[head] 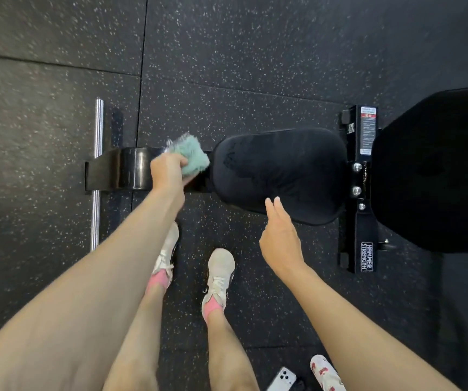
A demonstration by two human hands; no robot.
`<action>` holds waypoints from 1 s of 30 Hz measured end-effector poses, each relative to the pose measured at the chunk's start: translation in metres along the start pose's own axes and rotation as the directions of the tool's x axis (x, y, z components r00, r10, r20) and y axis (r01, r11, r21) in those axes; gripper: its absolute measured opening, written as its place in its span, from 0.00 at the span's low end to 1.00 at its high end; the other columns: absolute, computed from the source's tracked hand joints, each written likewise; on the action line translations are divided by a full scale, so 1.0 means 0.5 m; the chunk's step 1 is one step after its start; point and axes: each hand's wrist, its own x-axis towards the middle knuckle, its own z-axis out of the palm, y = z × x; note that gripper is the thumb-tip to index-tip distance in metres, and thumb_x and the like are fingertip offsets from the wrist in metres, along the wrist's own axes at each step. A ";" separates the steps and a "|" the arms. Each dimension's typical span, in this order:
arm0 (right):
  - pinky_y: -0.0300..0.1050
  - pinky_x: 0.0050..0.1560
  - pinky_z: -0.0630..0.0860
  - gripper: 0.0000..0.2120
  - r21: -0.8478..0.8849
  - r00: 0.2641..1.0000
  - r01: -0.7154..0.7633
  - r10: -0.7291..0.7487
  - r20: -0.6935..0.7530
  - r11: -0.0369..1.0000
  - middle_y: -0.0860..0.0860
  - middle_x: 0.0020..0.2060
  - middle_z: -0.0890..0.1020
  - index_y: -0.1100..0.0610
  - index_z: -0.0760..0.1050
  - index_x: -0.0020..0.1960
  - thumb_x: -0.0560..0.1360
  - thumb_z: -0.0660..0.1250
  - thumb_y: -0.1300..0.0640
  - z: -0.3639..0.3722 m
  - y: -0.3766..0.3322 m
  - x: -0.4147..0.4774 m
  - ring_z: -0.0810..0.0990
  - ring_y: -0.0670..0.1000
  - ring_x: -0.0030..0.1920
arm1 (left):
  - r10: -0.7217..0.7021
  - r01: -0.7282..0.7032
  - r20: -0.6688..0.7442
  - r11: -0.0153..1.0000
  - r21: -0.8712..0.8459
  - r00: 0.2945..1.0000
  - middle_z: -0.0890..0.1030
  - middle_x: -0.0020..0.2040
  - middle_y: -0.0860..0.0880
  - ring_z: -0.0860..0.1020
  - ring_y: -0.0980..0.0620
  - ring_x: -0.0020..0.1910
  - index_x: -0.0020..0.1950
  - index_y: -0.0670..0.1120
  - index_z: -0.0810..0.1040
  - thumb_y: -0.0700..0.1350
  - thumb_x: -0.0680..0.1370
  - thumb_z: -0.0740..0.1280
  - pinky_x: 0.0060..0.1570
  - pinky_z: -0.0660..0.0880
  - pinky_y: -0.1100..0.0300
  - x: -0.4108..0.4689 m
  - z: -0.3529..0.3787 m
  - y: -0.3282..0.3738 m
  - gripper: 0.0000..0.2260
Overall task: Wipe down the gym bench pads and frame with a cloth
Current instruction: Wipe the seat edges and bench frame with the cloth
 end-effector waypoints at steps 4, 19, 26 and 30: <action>0.50 0.71 0.65 0.27 0.067 0.999 -0.023 0.019 0.050 0.997 0.52 0.78 0.54 0.56 0.55 0.78 0.80 0.57 0.66 -0.058 -0.043 -0.027 0.59 0.53 0.75 | 0.136 -0.189 0.235 0.958 0.218 0.962 0.79 0.48 0.45 0.80 0.48 0.47 0.42 0.46 0.75 0.29 0.75 0.59 0.46 0.80 0.54 -0.079 0.054 0.119 0.13; 0.48 0.62 0.74 0.23 0.833 0.979 -0.200 0.131 0.154 0.516 0.52 0.57 0.79 0.56 0.68 0.71 0.77 0.64 0.64 -0.228 -0.282 0.007 0.78 0.51 0.59 | -0.050 -0.235 0.505 0.843 0.483 0.862 0.83 0.50 0.47 0.81 0.49 0.49 0.52 0.44 0.79 0.42 0.78 0.65 0.57 0.76 0.53 -0.150 0.026 0.232 0.06; 0.43 0.52 0.77 0.17 0.906 0.953 -0.261 0.237 0.187 0.333 0.53 0.55 0.82 0.57 0.74 0.65 0.77 0.63 0.67 -0.188 -0.382 0.043 0.80 0.51 0.56 | -0.114 -0.305 0.561 0.743 0.596 0.820 0.84 0.50 0.47 0.80 0.49 0.51 0.51 0.45 0.82 0.43 0.78 0.65 0.54 0.75 0.56 -0.112 0.010 0.319 0.07; 0.40 0.46 0.77 0.18 0.941 0.935 -0.258 0.304 0.186 0.219 0.54 0.55 0.81 0.58 0.74 0.64 0.76 0.62 0.69 -0.205 -0.397 0.073 0.80 0.51 0.56 | -0.154 -0.342 0.576 0.672 0.656 0.803 0.83 0.45 0.51 0.79 0.54 0.44 0.47 0.48 0.81 0.44 0.78 0.65 0.40 0.73 0.65 -0.110 0.054 0.361 0.05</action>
